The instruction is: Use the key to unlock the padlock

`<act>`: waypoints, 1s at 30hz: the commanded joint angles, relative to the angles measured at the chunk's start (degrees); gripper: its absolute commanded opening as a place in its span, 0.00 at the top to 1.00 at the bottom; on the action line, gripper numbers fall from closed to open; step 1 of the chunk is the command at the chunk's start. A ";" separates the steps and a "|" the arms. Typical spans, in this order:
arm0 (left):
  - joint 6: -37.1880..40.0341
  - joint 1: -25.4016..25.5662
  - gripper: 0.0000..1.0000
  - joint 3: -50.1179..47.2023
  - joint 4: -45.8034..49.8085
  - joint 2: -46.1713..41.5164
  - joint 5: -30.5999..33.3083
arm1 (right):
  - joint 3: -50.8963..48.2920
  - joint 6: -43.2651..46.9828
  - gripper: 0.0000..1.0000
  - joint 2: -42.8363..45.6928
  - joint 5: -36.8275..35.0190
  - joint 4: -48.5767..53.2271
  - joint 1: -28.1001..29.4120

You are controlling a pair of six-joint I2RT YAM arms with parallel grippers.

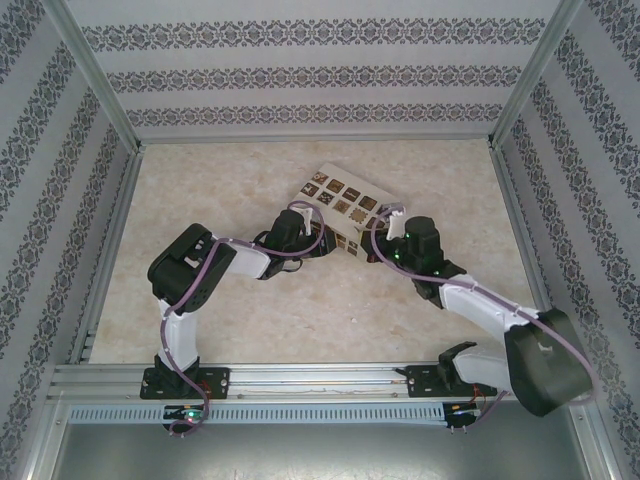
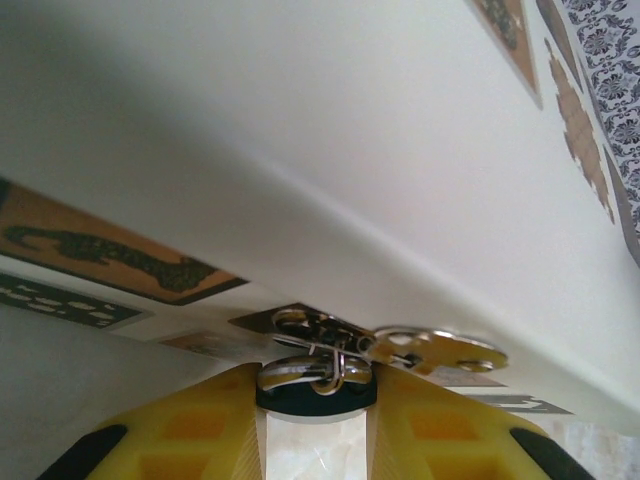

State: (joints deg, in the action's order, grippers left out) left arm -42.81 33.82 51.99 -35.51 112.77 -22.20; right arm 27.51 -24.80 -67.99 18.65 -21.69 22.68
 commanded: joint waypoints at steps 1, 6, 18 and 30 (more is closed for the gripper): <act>-1.67 0.98 0.74 0.58 -1.10 -3.28 -1.23 | -2.95 3.38 1.00 3.27 -2.07 -4.64 0.94; -1.83 0.98 0.74 1.20 -0.04 -3.64 -1.71 | -6.32 5.18 1.00 6.26 -3.55 -6.42 2.57; -2.95 0.98 0.74 2.93 1.67 -4.18 -2.90 | -11.93 7.29 1.00 6.08 -8.23 -11.15 7.64; -3.38 0.99 0.74 3.05 1.78 -4.56 -3.20 | -14.05 7.13 1.00 -1.79 -11.44 -17.98 12.26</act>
State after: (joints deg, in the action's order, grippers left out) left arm -45.54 34.13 53.04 -32.32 111.26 -23.92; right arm 14.41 -18.00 -68.14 9.13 -35.09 33.98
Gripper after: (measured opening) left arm 0.265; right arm 0.061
